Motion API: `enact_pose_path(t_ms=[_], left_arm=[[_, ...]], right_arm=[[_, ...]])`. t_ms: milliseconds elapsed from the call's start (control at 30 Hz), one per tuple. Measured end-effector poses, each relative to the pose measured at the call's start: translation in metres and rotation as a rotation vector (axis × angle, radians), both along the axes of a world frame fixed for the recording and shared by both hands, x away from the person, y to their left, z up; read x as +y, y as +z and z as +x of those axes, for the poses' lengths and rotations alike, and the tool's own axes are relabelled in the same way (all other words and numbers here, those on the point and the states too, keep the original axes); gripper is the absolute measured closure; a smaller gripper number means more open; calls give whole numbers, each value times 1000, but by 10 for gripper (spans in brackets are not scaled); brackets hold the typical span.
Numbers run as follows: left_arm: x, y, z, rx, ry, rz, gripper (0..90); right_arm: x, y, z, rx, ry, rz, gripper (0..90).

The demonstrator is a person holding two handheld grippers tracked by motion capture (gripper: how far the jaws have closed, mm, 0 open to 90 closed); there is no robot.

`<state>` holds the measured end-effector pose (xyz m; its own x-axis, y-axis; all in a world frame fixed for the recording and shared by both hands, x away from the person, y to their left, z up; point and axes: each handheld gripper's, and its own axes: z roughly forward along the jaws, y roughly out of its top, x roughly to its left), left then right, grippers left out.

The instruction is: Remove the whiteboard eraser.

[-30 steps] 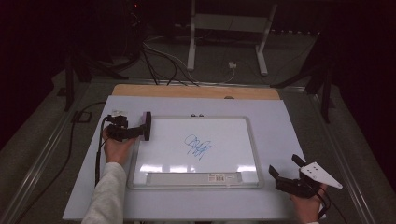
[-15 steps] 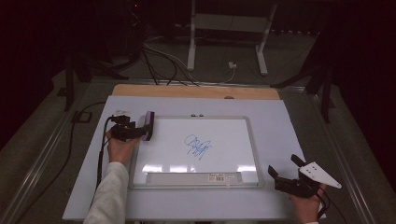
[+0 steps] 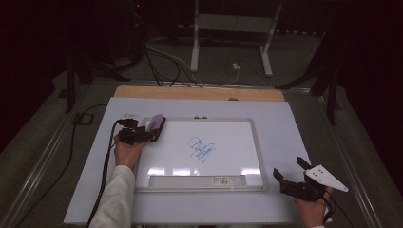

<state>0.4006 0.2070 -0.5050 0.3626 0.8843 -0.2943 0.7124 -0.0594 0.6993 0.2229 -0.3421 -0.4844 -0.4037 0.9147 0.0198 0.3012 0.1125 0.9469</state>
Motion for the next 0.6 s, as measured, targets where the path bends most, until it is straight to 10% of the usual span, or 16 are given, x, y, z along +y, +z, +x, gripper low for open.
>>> enact_pose_path(t_ms=[600], left_arm=[[-5, 2, -3, -16, -17, 53, 419]], right_arm=[[0, 0, 0, -4, -1, 4, 7]])
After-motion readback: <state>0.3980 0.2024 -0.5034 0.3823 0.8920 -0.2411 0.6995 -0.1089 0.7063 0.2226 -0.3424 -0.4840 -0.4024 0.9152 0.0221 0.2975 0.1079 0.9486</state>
